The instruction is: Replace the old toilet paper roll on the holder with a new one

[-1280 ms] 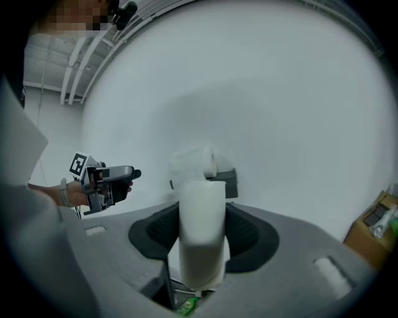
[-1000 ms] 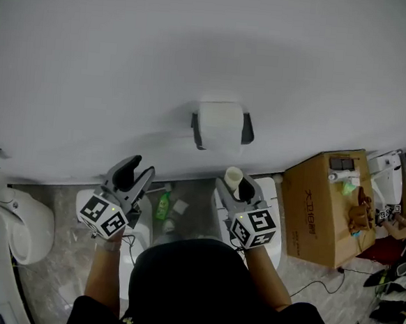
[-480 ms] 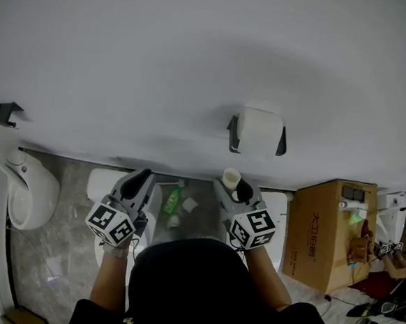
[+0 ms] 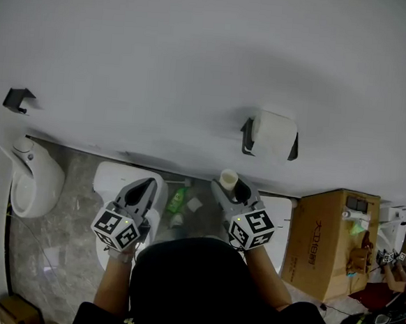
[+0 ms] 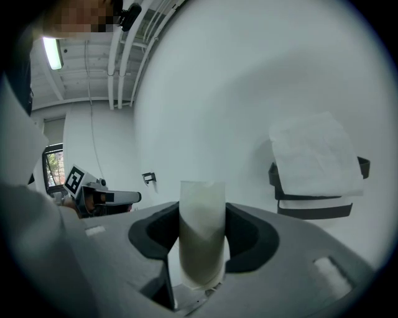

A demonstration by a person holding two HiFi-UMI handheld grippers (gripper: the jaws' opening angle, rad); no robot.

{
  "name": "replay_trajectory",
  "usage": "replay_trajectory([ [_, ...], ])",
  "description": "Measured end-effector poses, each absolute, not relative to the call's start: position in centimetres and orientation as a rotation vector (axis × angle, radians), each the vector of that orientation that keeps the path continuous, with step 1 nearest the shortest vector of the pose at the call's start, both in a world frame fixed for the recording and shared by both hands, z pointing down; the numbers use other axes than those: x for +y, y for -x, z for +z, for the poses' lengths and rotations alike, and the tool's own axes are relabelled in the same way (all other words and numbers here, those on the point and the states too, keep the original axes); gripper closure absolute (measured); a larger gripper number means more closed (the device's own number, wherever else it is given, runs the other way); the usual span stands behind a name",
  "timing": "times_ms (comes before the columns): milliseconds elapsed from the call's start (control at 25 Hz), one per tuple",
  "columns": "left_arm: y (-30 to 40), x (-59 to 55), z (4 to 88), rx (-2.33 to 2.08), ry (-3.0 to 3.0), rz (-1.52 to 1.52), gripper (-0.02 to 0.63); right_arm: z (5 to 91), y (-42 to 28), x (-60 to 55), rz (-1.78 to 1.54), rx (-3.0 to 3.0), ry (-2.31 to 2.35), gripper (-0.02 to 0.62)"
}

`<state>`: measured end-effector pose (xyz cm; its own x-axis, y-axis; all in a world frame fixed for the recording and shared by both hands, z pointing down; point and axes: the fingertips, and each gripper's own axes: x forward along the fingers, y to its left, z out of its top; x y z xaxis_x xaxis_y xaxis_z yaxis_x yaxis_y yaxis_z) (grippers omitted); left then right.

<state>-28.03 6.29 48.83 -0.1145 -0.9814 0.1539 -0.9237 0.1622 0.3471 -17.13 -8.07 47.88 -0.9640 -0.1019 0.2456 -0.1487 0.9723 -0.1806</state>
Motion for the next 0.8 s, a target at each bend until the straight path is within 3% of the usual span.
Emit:
replay_trajectory([
  [800, 27.6, 7.1, 48.9, -2.129, -1.808, -0.175, 0.592, 48.1, 17.5, -6.9, 0.247, -2.879, -0.134, 0.402],
])
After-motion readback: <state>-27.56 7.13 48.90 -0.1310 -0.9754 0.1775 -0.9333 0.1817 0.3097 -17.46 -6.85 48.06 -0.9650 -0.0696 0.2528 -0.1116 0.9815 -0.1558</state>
